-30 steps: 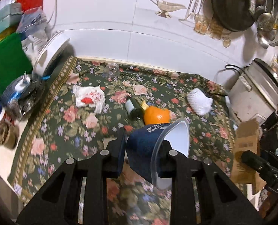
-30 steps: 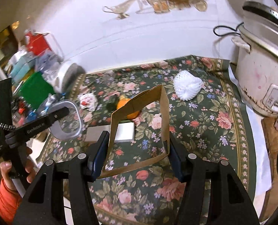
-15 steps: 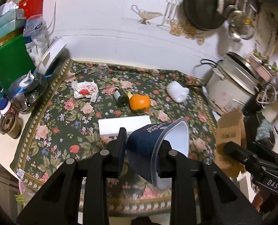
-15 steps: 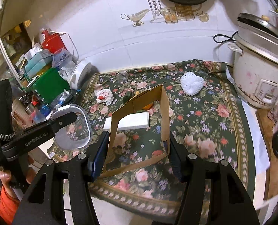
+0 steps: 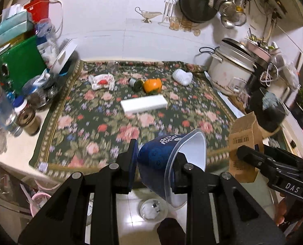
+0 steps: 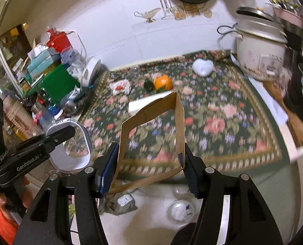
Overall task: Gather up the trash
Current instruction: 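Carry the blue cup and cardboard piece down over the white bucket, then open both tools to drop the cup and cardboard into the bucket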
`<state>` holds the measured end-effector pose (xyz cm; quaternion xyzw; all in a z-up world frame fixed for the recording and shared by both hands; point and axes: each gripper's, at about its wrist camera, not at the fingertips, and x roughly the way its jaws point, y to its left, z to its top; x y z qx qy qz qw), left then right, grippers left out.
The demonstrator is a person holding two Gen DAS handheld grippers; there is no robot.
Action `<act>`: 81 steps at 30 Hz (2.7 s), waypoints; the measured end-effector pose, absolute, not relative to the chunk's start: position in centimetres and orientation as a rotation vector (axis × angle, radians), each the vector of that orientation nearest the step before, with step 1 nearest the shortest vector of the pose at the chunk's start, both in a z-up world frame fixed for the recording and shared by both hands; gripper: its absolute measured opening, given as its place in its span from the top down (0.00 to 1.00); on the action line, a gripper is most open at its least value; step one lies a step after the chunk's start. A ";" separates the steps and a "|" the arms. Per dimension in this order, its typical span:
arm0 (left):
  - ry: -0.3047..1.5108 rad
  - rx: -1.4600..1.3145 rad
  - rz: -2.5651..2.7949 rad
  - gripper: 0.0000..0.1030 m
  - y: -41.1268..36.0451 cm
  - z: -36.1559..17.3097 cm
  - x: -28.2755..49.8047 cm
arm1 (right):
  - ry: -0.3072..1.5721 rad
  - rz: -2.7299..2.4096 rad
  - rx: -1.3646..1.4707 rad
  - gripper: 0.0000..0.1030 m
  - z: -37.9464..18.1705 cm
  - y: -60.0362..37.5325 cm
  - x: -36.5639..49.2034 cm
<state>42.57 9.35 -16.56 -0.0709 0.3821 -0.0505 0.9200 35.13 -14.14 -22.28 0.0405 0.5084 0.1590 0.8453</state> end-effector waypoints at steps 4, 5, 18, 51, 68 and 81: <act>0.822 -0.156 -0.126 0.75 9.9 -17.6 40.0 | 1.118 0.315 0.090 0.46 -23.0 -13.7 32.4; 0.843 -0.158 -0.132 0.75 9.8 -17.9 39.5 | 1.139 0.309 0.094 0.46 -23.2 -13.7 31.6; 0.992 -0.165 -0.143 0.75 6.5 -23.5 37.2 | 1.289 0.292 0.092 0.45 -27.2 -16.1 27.3; 1.262 -0.322 0.068 0.75 8.4 -69.0 39.4 | 1.588 0.367 -0.045 0.38 -71.5 -19.3 23.9; 1.327 -0.304 -0.034 0.75 4.0 -77.9 42.8 | 1.586 0.336 0.030 0.35 -73.0 -23.0 24.1; 1.392 -0.277 -0.103 0.52 1.6 -76.0 42.3 | 1.496 0.314 0.073 0.34 -67.8 -23.2 24.5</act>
